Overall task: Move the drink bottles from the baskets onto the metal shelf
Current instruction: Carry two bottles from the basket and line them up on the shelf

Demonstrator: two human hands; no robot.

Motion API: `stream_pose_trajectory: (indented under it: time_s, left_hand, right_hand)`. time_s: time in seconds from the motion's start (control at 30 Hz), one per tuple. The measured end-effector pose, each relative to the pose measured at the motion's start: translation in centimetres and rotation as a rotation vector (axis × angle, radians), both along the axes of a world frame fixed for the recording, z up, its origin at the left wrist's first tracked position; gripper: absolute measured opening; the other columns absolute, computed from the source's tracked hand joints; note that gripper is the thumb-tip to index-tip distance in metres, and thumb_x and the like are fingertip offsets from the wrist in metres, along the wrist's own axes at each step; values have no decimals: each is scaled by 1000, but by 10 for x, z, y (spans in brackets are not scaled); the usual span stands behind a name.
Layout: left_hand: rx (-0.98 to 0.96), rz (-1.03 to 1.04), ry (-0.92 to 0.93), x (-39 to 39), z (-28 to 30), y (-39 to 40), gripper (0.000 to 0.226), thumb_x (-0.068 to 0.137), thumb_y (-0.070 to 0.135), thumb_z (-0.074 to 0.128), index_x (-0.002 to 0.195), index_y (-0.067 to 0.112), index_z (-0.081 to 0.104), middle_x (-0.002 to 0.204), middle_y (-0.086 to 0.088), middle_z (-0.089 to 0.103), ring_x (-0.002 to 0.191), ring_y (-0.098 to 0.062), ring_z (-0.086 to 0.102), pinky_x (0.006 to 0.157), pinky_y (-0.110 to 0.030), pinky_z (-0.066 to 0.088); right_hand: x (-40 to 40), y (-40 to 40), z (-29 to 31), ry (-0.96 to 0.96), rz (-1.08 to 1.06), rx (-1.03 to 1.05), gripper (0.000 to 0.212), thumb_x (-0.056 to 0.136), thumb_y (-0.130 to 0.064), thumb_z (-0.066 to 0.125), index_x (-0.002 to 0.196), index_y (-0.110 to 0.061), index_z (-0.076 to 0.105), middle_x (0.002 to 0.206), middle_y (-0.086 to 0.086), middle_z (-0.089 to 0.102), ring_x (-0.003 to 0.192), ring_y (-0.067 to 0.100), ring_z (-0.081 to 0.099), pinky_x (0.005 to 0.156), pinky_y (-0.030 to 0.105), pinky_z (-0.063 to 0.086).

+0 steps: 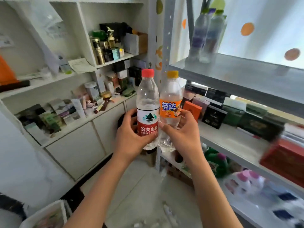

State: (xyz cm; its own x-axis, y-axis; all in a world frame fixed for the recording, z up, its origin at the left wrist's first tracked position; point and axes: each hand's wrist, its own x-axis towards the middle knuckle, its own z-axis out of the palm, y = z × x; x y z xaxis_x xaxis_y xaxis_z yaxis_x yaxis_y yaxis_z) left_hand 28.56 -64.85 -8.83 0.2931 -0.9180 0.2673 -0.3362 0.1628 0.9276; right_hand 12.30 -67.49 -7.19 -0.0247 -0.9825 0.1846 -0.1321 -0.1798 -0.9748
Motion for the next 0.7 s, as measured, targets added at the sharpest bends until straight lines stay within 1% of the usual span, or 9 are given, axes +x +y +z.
stream_pose_trajectory:
  time_s: [0.03, 0.1, 0.2, 0.23, 0.3, 0.37, 0.47, 0.6, 0.7]
  left_hand:
    - [-5, -21, -1, -8, 3, -9, 96, 53, 34, 94, 133, 37, 42, 122, 12, 63, 103, -2, 64, 84, -37, 58]
    - [-6, -59, -2, -21, 7, -25, 94, 53, 36, 93, 132, 38, 42, 120, 14, 62, 102, -1, 63, 83, -35, 58]
    - [-8, -127, 15, -36, 12, -51, 95, 53, 35, 94, 131, 43, 40, 119, 15, 62, 103, -1, 63, 84, -35, 58]
    - [-11, -146, 21, -40, 13, -58, 95, 53, 32, 94, 131, 42, 41, 118, 16, 62, 102, 0, 63, 85, -34, 57]
    - [-22, -194, 34, -44, 15, -75, 98, 55, 26, 94, 137, 35, 40, 119, 16, 62, 101, 3, 63, 83, -27, 57]
    - [-40, -242, 40, -46, 20, -92, 100, 55, 25, 94, 138, 31, 39, 120, 14, 62, 100, 3, 63, 82, -23, 56]
    - [-64, -294, 74, -44, 24, -119, 97, 53, 28, 94, 134, 34, 41, 117, 13, 64, 100, -2, 65, 84, -30, 57]
    - [-86, -338, 109, -42, 37, -153, 95, 52, 29, 94, 131, 36, 42, 117, 13, 61, 99, -4, 64, 85, -35, 58]
    - [-99, -359, 111, -43, 52, -172, 90, 50, 34, 93, 121, 47, 40, 113, 15, 61, 97, -3, 63, 84, -34, 57]
  right_hand:
    - [-8, -5, 2, -7, -23, -6, 55, 75, -15, 86, 119, -22, 55, 103, -11, 71, 89, -5, 68, 78, 20, 56]
    - [-21, -14, 5, -18, -69, -17, 54, 74, -15, 87, 118, -23, 56, 104, -10, 71, 92, -2, 69, 80, 24, 57]
    - [-37, -30, 10, -4, -130, -31, 52, 74, -16, 87, 109, -35, 54, 104, -11, 71, 94, 0, 68, 82, 25, 56]
    - [-40, -35, 13, 9, -148, -39, 52, 73, -17, 88, 108, -36, 54, 105, -11, 71, 95, 1, 69, 84, 28, 57]
    - [-44, -46, 17, 22, -191, -54, 52, 73, -15, 88, 106, -37, 54, 105, -10, 71, 96, 3, 69, 89, 35, 57]
    - [-46, -58, 22, 22, -245, -59, 54, 72, -16, 88, 106, -37, 53, 105, -8, 71, 96, 4, 69, 90, 38, 58]
    - [-47, -76, 29, 45, -306, -55, 58, 70, -20, 90, 115, -28, 53, 102, -10, 71, 92, 3, 69, 88, 38, 59]
    - [-47, -103, 41, 100, -384, -88, 60, 68, -22, 90, 114, -28, 52, 101, -10, 71, 93, 4, 69, 89, 37, 57]
    - [-47, -116, 54, 121, -416, -110, 62, 67, -24, 90, 117, -23, 53, 102, -10, 69, 93, 5, 67, 85, 30, 55]
